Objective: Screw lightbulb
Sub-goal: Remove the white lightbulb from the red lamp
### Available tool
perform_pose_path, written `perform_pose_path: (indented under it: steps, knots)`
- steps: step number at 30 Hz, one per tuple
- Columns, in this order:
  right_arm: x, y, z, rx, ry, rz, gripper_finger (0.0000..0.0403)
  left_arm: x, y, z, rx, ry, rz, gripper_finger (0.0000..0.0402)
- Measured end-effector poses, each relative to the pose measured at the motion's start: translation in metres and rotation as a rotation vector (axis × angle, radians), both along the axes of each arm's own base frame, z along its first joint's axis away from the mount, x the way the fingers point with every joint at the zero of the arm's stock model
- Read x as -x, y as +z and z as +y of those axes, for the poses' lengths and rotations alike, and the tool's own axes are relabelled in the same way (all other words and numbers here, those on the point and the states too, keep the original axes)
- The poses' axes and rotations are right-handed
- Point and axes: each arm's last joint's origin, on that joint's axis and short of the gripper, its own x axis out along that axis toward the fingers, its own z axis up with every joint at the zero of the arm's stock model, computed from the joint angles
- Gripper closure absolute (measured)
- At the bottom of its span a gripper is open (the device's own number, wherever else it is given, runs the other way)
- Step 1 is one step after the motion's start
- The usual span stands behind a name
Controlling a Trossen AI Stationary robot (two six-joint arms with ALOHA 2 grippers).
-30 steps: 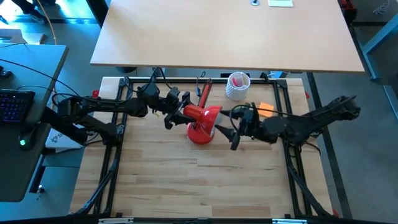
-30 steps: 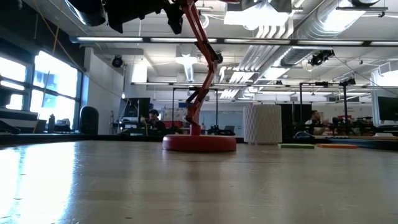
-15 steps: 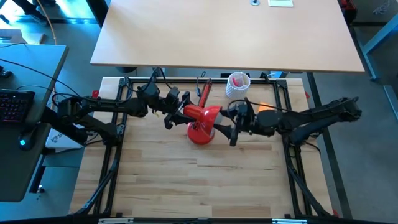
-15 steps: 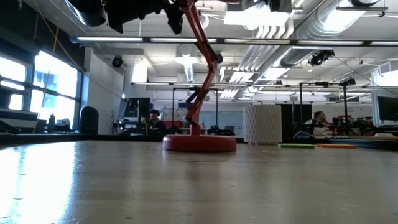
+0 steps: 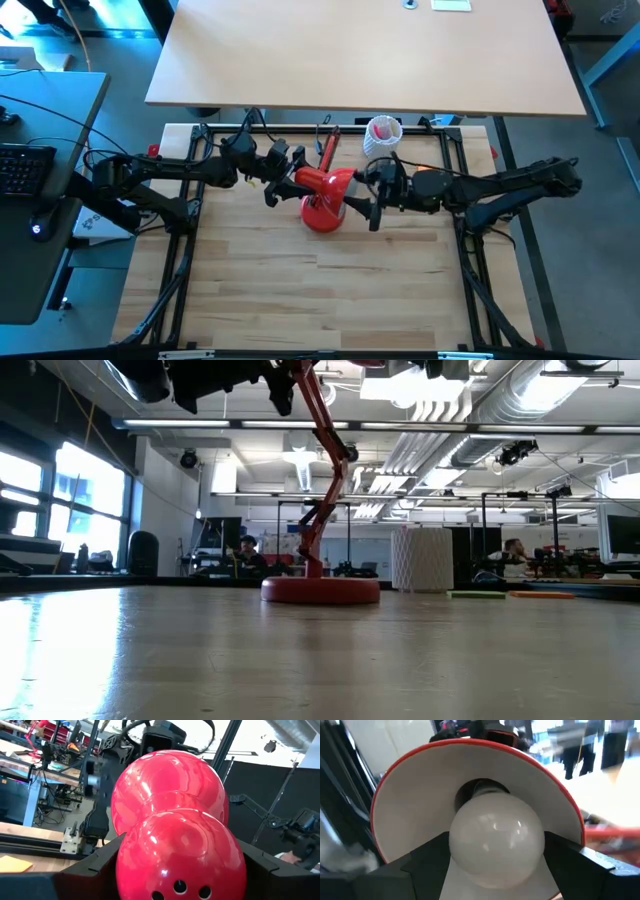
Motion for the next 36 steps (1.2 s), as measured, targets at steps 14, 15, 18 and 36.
perform_pose_path:
  steps: [14,15,18,36]
  knots:
    - [0.001,0.006,0.014,1.425,0.018,0.327,0.01,0.001,0.0,0.004,0.027,0.006,0.009,0.015]
    - [0.001,0.005,0.017,1.489,0.0,0.368,0.01,0.001,0.0,0.005,0.03,0.008,0.009,0.015]
    - [0.005,0.005,0.031,1.553,-0.041,0.434,0.01,0.001,0.0,0.006,0.044,0.004,0.016,0.015]
    - [0.02,0.006,0.063,0.079,-0.233,-0.061,0.01,0.001,0.0,0.005,0.056,0.011,0.022,0.015]
